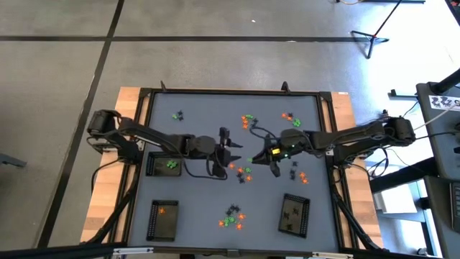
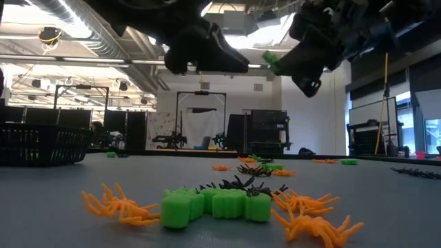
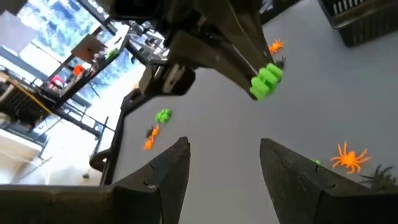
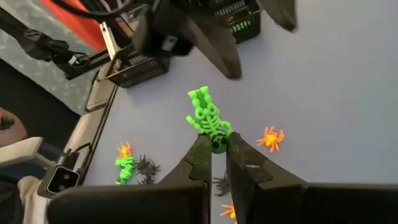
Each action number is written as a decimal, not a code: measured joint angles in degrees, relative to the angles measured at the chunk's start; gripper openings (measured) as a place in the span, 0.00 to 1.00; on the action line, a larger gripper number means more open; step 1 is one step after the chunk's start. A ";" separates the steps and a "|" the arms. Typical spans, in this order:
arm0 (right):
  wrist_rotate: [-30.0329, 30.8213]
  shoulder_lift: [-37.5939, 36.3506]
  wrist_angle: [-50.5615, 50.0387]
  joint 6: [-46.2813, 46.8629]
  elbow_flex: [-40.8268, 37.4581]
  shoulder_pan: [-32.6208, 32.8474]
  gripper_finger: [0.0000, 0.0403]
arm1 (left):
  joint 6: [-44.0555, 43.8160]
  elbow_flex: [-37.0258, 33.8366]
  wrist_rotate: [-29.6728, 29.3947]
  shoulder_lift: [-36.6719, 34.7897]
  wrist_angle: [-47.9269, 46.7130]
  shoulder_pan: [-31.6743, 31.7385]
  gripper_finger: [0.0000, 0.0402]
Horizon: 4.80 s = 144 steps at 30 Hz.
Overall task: Sort Halloween decoration
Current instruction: Put the green skeleton toy into the top black bin, then put the black spider toy into the bottom right black bin
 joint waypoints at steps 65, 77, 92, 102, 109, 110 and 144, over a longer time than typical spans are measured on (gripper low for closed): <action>3.35 2.61 12.09 -9.05 0.01 -2.60 0.06 | -39.75 -0.04 -7.30 -21.47 -65.61 -5.97 0.01; 6.36 2.61 11.57 -11.95 0.01 -2.60 0.06 | -65.32 -0.04 -0.02 -27.06 -83.02 -10.02 0.12; 17.91 2.64 7.01 -14.97 -0.02 -2.62 0.06 | -68.50 -0.04 -13.33 -27.06 -82.15 -12.23 0.36; 25.22 2.66 -2.94 -13.67 -0.03 -10.80 0.08 | -43.07 -6.50 -18.22 -29.78 -48.00 -12.85 0.35; 23.26 3.17 -7.13 -14.95 -0.06 -15.88 0.28 | -35.23 -22.12 -13.11 -35.63 -17.06 -10.16 0.32; 23.27 3.43 -7.12 -14.90 -0.06 -16.46 0.32 | -34.09 -24.39 -12.49 -36.08 -11.40 -9.81 0.32; 20.55 32.71 -24.95 -13.15 21.62 -23.70 0.44 | -29.51 -37.51 -10.03 -36.40 22.24 -6.49 0.29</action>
